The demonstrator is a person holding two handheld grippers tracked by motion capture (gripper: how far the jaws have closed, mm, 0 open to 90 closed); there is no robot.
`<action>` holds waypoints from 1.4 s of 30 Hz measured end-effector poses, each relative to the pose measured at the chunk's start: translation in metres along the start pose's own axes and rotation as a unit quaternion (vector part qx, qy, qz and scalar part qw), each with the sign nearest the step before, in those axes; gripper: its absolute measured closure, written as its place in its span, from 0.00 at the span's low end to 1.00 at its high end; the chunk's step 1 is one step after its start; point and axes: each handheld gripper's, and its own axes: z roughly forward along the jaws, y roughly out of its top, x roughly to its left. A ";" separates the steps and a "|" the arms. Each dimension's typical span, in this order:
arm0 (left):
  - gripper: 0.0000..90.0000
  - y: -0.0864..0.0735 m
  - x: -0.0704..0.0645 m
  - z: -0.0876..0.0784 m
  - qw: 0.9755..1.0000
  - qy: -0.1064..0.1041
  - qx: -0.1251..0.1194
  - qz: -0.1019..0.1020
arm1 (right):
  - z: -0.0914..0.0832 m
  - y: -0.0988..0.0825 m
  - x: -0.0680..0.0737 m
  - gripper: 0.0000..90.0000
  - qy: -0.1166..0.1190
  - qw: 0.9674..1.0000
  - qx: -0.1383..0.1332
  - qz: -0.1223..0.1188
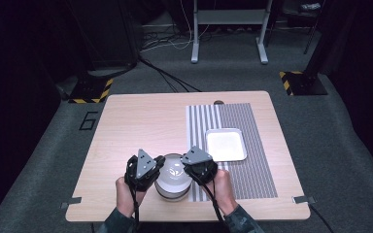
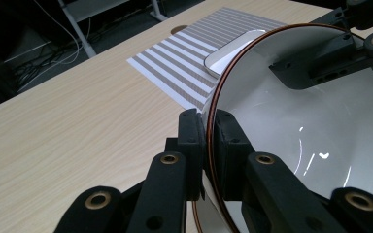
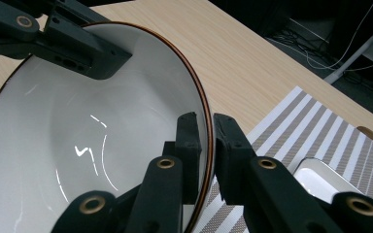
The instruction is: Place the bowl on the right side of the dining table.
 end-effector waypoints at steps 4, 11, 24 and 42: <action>0.92 0.005 -0.002 0.001 1.000 -0.001 -0.007 0.004 | -0.005 0.001 -0.003 0.91 -0.006 1.000 -0.002 0.001; 0.92 0.013 -0.003 0.002 1.000 -0.008 -0.013 0.008 | -0.012 0.003 -0.008 0.91 -0.017 1.000 -0.011 0.003; 0.92 0.027 -0.007 0.012 0.999 -0.021 -0.014 0.021 | -0.020 -0.001 -0.019 0.91 -0.033 0.999 -0.016 0.012; 0.92 0.041 -0.013 0.024 0.999 -0.030 -0.017 0.039 | -0.027 -0.007 -0.034 0.91 -0.048 0.998 -0.019 0.025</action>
